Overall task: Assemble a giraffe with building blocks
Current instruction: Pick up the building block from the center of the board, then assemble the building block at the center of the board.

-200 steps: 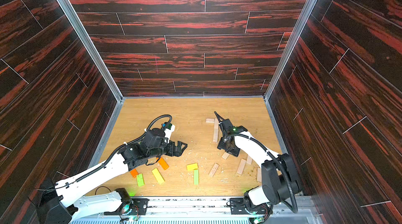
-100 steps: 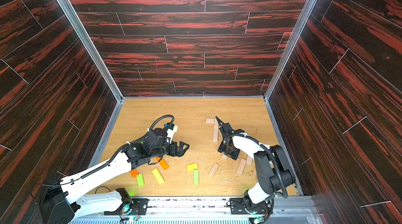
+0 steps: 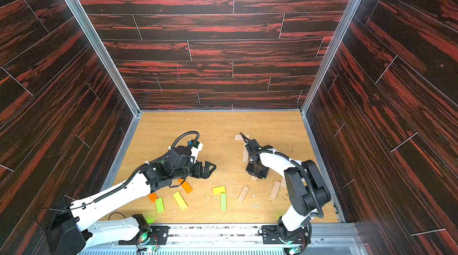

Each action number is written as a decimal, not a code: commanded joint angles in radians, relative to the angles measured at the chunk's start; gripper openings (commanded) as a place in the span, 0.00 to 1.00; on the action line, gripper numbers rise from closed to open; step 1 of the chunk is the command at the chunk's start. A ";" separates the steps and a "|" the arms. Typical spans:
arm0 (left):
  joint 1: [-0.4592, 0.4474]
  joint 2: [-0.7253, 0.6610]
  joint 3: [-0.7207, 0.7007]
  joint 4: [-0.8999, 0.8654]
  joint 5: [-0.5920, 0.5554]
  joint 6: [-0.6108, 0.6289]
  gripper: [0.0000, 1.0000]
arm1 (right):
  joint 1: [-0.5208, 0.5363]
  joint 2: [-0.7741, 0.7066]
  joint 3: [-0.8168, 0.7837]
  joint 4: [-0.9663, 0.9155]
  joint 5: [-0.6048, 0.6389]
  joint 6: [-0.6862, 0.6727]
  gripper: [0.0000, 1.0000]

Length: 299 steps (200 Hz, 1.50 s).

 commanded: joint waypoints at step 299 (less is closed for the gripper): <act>-0.003 -0.040 -0.004 -0.031 -0.047 0.028 1.00 | 0.099 0.231 0.193 -0.082 -0.015 -0.073 0.33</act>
